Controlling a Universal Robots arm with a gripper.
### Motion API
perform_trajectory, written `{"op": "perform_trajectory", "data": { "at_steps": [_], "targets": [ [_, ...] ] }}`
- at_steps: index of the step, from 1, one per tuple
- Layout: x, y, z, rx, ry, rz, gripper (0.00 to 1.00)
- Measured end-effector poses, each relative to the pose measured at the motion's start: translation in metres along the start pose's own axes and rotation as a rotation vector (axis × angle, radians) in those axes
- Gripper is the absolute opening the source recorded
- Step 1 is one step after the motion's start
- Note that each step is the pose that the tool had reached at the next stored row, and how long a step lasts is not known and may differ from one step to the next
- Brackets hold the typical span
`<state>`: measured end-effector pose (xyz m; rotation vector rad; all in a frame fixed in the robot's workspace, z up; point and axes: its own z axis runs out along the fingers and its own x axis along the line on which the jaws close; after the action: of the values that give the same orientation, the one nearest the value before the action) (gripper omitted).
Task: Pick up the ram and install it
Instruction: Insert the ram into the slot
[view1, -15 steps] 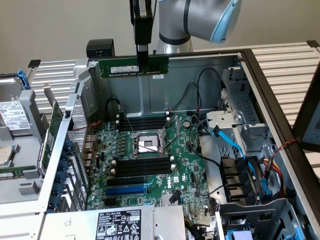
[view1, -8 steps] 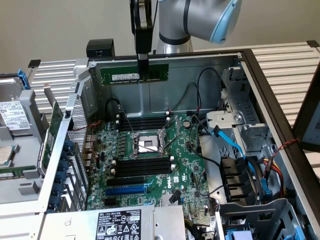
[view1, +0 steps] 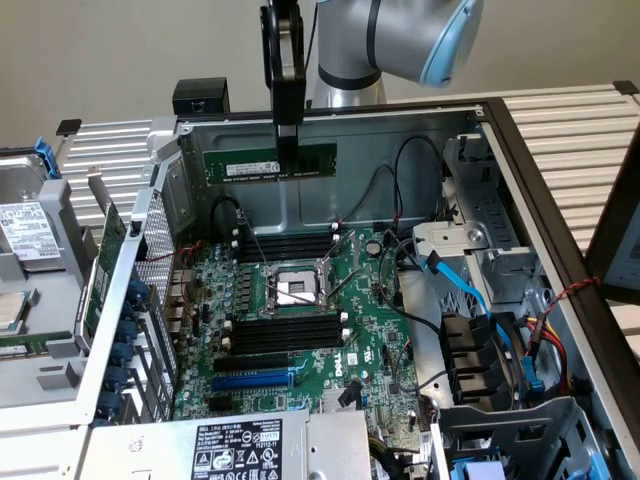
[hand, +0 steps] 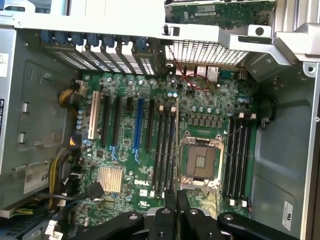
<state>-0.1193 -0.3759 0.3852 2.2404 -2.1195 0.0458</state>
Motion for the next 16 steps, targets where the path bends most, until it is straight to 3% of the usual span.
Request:
{"op": "perform_trajectory", "data": {
  "at_steps": [16],
  "targets": [
    [-0.002,-0.0009,0.029,-0.0025,-0.0007,0.039,0.13]
  ]
}}
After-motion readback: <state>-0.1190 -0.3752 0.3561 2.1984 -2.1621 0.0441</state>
